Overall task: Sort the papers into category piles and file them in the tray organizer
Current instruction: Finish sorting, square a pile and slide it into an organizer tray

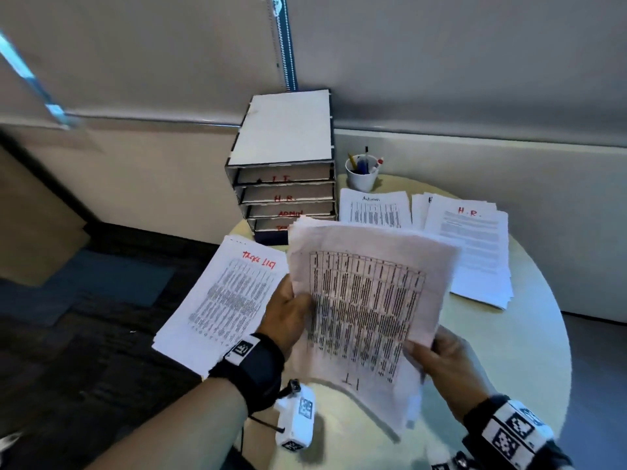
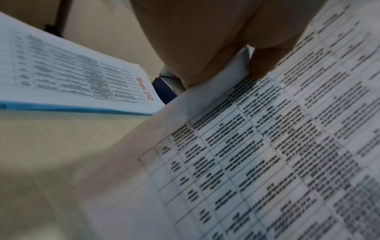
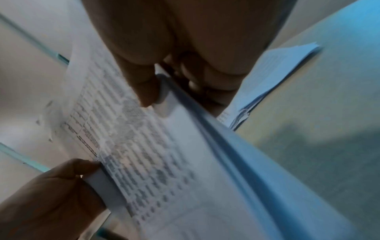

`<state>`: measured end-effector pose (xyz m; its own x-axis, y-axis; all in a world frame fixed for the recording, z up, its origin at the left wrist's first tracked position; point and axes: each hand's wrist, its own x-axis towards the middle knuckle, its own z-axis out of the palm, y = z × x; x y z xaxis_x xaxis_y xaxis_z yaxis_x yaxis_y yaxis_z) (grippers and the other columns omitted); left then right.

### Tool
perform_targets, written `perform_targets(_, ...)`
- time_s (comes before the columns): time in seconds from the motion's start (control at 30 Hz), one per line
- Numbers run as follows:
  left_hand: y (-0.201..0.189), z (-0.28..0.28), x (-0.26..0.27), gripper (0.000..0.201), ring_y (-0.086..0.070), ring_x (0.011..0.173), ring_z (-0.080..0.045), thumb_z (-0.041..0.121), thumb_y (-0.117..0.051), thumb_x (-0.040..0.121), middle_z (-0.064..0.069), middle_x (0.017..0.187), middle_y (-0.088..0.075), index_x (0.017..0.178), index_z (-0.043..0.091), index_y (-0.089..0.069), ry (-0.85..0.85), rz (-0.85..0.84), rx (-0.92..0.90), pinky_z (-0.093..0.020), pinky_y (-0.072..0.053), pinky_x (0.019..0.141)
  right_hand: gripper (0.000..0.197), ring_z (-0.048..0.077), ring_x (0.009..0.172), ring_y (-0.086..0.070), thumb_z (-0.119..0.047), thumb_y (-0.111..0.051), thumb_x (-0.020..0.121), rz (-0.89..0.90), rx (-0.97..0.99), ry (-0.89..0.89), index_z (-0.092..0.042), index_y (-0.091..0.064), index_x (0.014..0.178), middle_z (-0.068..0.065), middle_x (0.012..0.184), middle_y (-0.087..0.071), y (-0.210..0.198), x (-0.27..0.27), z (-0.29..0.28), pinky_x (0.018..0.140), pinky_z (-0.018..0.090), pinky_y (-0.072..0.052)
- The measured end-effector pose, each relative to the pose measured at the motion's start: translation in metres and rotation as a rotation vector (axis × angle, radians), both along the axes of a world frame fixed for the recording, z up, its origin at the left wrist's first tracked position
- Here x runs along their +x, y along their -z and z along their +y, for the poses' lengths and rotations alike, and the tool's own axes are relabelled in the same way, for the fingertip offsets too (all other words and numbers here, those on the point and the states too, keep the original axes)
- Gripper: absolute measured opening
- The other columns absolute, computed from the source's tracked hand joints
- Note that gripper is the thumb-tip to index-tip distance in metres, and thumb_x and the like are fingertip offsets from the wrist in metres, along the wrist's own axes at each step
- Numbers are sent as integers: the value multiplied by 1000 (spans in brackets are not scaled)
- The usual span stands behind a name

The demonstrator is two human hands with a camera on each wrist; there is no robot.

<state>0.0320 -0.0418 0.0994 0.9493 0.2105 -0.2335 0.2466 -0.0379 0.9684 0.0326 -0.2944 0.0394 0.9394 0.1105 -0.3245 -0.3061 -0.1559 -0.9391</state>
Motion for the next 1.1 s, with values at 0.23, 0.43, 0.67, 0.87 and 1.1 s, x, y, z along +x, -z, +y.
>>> perform_targets(0.23,11,63,20,14,-64,67,-22,-2,-45,91,-11,74,-66,92,-2,-59,-189,140,-299,-37,-50,71,15,4,68,-70,-19,-75,81,36,-291,-124,-26,-71,93,-12,73,-74,20,4,26,65,25,-58)
perform_targets(0.43,19,135,53,49,-64,93,-37,3,-71,72,-30,114,-66,119,-6,-59,-128,255,-402,-51,-47,95,29,5,80,-71,-21,-77,79,165,-302,-292,-37,-66,101,-15,90,-75,4,34,57,80,30,-58)
perform_targets(0.67,6,180,122,25,-66,109,-36,4,-51,96,-18,116,-71,118,2,-65,-83,205,-328,-49,-46,102,21,9,59,-69,-15,-72,86,299,-154,-269,-17,-70,107,-3,78,-76,-21,73,98,56,22,-52)
perform_targets(0.87,5,203,161,50,-58,123,-29,31,-72,82,-8,133,-63,127,12,-60,-23,150,-236,-52,-37,112,29,11,60,-69,-20,-71,87,311,-133,-244,-14,-68,115,1,79,-76,-21,94,112,55,21,-50)
perform_targets(1.1,8,197,159,38,-58,124,-35,0,-39,100,-15,131,-64,132,8,-57,-88,130,-420,-53,-36,112,40,-17,94,-52,-42,-75,69,222,-182,-301,-45,-59,106,-30,106,-61,-17,87,106,62,-1,-40)
